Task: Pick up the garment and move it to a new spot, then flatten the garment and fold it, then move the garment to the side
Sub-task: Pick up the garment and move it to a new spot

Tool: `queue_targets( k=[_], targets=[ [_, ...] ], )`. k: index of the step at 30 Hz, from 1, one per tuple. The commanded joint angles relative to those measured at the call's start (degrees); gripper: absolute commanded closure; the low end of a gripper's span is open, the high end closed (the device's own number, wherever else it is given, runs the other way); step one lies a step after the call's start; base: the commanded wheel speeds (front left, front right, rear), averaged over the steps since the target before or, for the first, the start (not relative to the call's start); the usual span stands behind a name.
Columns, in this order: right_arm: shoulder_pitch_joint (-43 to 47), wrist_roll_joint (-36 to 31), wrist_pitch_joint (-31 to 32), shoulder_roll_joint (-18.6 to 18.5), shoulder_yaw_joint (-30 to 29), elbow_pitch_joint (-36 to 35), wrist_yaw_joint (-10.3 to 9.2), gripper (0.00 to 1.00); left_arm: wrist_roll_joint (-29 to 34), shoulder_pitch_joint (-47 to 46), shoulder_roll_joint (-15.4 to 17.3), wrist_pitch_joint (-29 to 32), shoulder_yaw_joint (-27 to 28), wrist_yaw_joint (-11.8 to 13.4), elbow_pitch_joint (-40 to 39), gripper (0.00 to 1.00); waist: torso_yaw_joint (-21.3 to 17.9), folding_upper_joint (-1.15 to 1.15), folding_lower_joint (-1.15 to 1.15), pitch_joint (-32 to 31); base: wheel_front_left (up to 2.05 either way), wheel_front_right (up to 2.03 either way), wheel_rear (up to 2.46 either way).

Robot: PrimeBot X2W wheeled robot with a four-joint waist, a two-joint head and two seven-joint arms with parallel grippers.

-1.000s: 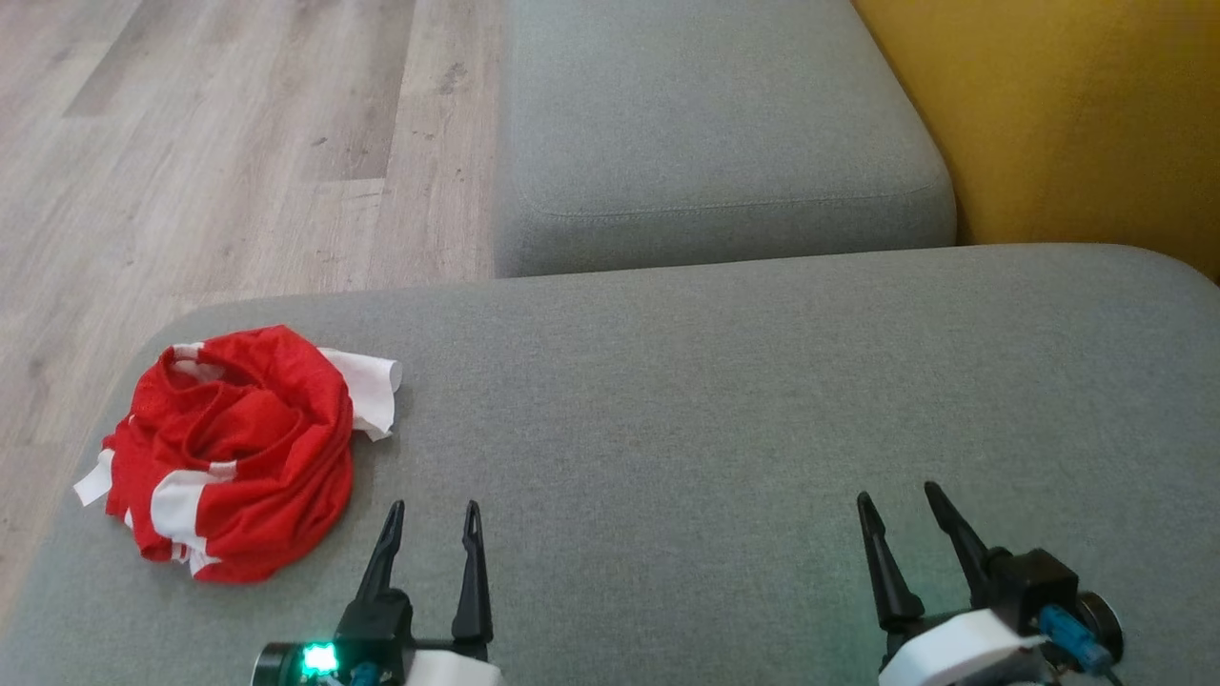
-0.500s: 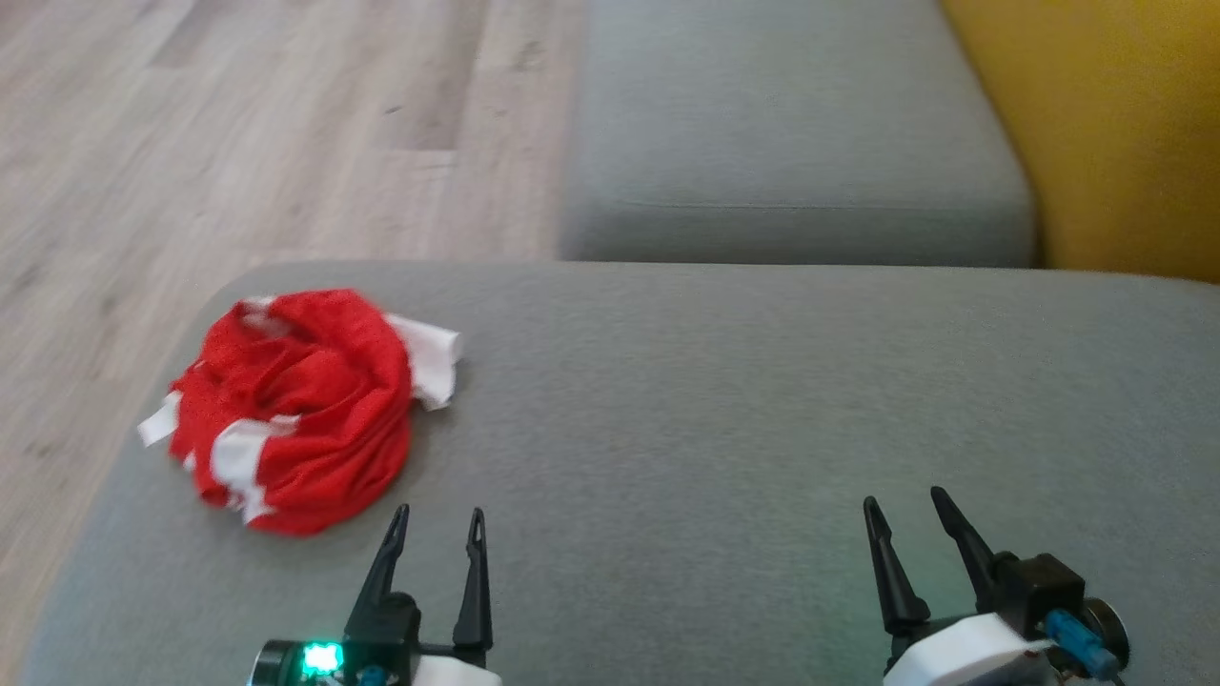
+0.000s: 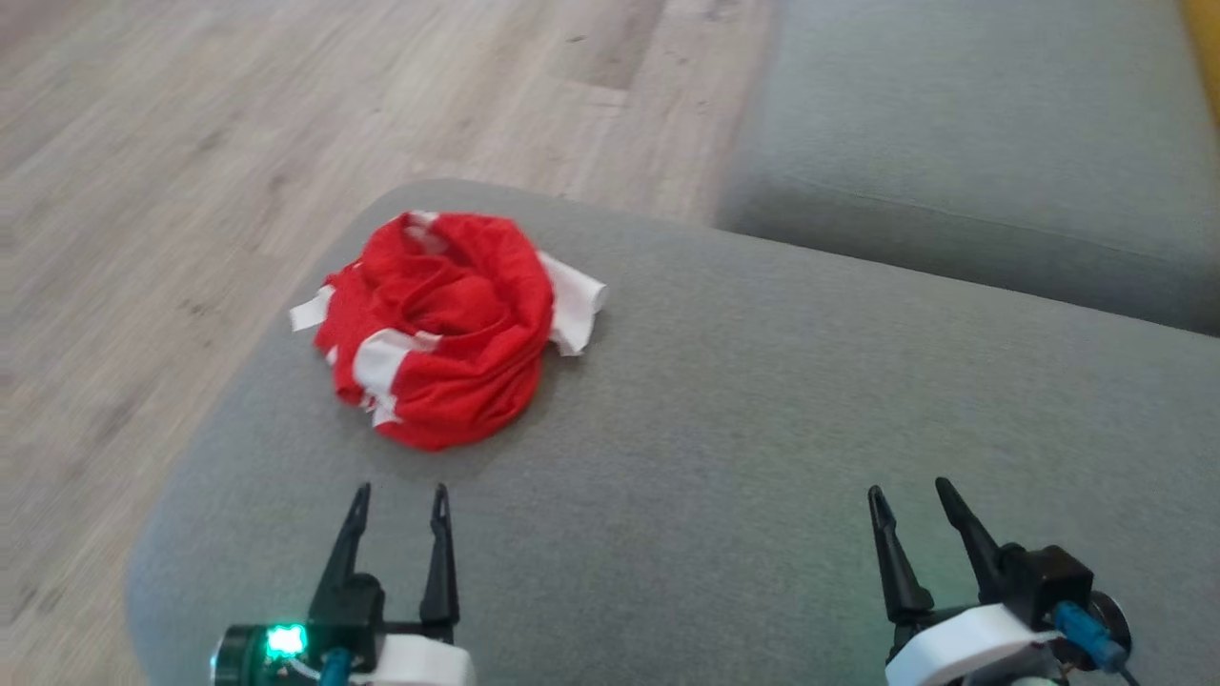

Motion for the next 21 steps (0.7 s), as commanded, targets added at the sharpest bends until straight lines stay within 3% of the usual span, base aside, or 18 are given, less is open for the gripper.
queue_targets(
  k=[1,7,14,17,21],
  targets=[
    [-3.8,-0.1,-0.6,-0.5,0.7,-1.6,0.44,0.0,0.8,-3.4,0.2,-0.7,2.6,0.4,-2.8,0.0,2.1,0.0,0.0,1.0,0.0,0.0,0.0],
    [-4.1,-0.9,-0.6,-0.5,-0.2,-2.1,0.44,0.0,1.5,-4.4,0.7,-0.7,4.5,1.0,-5.6,0.0,3.5,0.0,0.0,2.4,0.0,0.0,0.0],
    [-5.3,-4.7,-0.6,-0.5,-3.7,-2.6,0.44,0.0,3.6,-12.0,3.1,-0.7,6.8,0.6,-13.7,0.0,3.8,0.0,0.0,6.8,0.0,0.0,0.0],
    [-6.3,-7.3,-0.6,-0.5,-5.5,-3.2,0.44,0.0,4.1,-17.5,4.9,-0.7,6.6,-1.5,-13.1,0.0,3.6,0.0,0.0,10.0,0.0,0.0,0.0],
    [-9.4,-11.9,-0.6,-1.0,-7.3,-4.4,0.44,0.0,4.5,-29.1,7.2,1.6,5.2,-6.0,-5.9,0.0,2.7,0.0,0.0,15.8,0.0,0.0,0.0]
  ],
)
